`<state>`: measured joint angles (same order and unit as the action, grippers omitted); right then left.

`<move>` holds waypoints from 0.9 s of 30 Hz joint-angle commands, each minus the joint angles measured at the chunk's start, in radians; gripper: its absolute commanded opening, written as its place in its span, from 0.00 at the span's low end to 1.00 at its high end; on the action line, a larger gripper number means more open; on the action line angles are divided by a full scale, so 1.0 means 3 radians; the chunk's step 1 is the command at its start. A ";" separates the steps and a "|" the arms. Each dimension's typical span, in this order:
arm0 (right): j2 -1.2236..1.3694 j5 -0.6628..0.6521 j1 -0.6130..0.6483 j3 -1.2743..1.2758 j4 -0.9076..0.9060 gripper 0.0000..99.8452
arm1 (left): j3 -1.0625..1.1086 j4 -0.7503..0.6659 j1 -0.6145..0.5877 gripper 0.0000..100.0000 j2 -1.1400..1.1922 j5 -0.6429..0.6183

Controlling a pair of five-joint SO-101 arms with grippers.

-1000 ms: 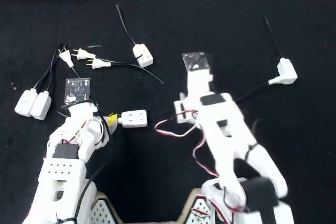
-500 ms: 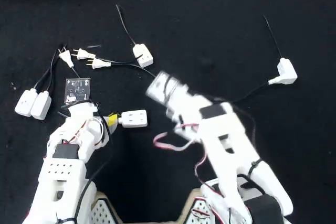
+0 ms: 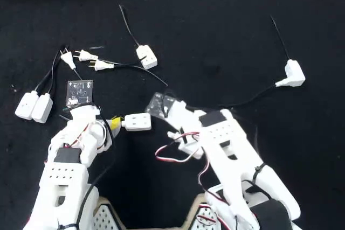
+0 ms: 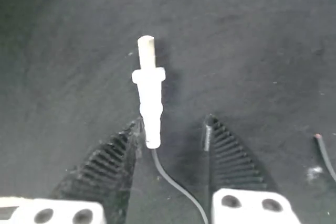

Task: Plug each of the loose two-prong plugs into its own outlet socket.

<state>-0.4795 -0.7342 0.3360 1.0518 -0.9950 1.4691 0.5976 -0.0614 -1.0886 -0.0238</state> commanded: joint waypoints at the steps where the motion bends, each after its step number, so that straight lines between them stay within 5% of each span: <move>1: -0.0018 0.0174 0.0031 -0.0217 0.0046 0.17 | -0.0028 -0.0041 0.0013 0.27 -0.0061 -0.0015; 14: 0.0008 0.0358 -0.0286 -0.0197 0.0696 0.17 | -0.0028 -0.0041 0.0013 0.27 -0.0061 -0.0015; 21: -0.0018 -0.0031 -0.0583 -0.0263 0.0491 0.17 | -0.0028 -0.0041 0.0013 0.27 -0.0061 -0.0015; 27: -0.0018 -0.0639 -0.0235 -0.0284 0.0113 0.17 | -0.0028 -0.0041 0.0013 0.27 -0.0061 -0.0015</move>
<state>-0.4795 -0.8232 0.2056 1.0211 -0.9244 1.4691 0.5976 -0.0614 -1.0886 -0.0238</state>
